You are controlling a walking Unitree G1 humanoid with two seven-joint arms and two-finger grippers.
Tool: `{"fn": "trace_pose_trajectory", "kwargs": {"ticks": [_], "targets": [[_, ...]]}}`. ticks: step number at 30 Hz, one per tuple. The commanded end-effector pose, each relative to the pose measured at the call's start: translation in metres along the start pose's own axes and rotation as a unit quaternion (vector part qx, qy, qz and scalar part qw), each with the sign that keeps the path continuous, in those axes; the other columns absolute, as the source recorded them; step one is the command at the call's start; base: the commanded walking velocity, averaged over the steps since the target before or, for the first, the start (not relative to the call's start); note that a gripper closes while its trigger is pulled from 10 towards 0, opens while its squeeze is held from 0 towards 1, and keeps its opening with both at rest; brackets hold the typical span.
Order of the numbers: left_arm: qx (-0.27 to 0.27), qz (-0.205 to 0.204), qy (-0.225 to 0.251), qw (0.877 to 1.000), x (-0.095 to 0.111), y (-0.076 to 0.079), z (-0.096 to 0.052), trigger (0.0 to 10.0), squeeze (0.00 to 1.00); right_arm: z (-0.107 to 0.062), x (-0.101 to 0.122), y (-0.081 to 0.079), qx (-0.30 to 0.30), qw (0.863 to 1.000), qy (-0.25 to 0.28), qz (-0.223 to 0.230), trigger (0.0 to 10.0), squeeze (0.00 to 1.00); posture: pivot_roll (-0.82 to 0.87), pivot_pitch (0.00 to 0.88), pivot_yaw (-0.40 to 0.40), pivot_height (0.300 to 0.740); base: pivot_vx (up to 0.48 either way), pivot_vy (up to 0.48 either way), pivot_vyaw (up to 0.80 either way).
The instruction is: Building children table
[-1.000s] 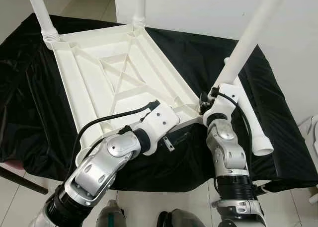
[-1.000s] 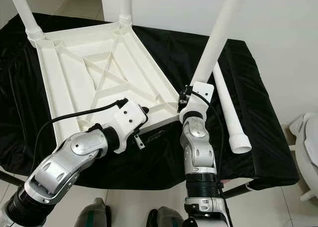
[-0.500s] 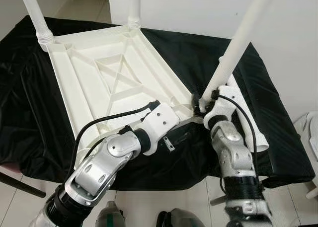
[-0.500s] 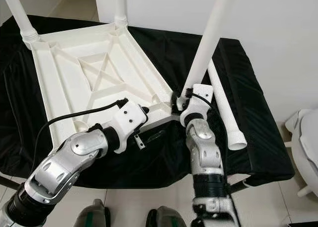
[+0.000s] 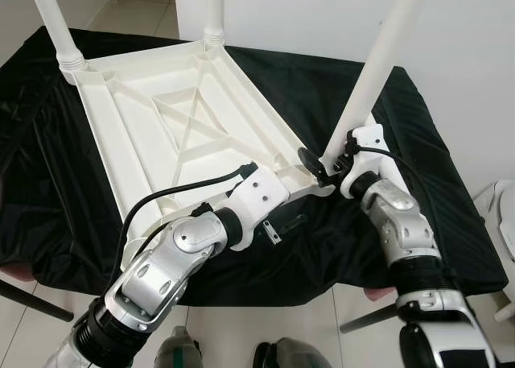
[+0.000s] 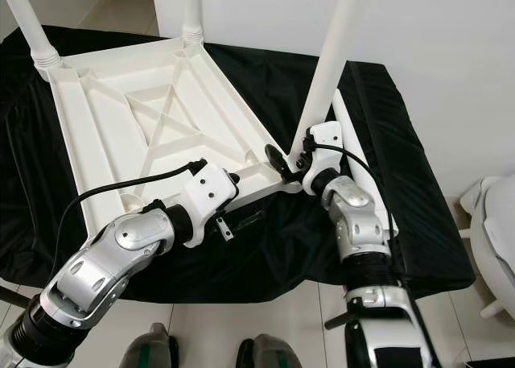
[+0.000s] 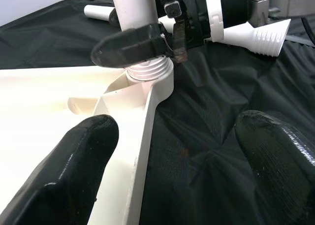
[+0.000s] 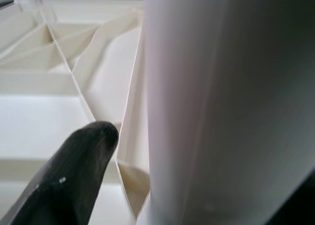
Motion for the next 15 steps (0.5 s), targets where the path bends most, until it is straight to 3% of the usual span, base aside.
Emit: {"fn": "trace_pose_trajectory", "kwargs": {"ticks": [1,13,14,15], "targets": [[-0.022,0.004,-0.001,1.000,0.0015,0.0013,0.0003,10.0,0.00,0.0021,-0.0078,-0.0008,0.038,0.999,-0.020,-0.011,10.0,0.00,0.05,0.022,-0.071,0.740,0.000,0.000,0.00],[-0.023,0.007,-0.003,1.000,0.0015,0.0008,-0.0010,10.0,0.00,0.0052,-0.0155,0.0073,0.062,0.997,-0.038,-0.038,10.0,0.00,0.06,0.023,-0.067,0.740,0.000,0.000,0.00],[-0.023,0.006,-0.003,1.000,0.0013,0.0008,-0.0011,10.0,0.00,0.0056,-0.0156,0.0076,0.061,0.997,-0.038,-0.040,8.7,0.00,0.06,0.023,-0.065,0.740,0.000,0.000,0.00],[-0.023,0.006,-0.003,1.000,0.0013,0.0008,-0.0011,10.0,0.00,0.0056,-0.0156,0.0076,0.061,0.997,-0.038,-0.040,8.7,0.00,0.06,0.023,-0.065,0.740,0.000,0.000,0.00]]}}
Point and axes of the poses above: a point about 5 cm out from each wrist's last joint towards the gripper, its own z axis pointing out of the wrist towards the gripper, its own x axis along the axis of the wrist's last joint, y = z × x, the point moved 1 cm from there along z, pointing out of the wrist towards the gripper, and after that the axes turned 4 degrees about -z, right-handed, at the moved point
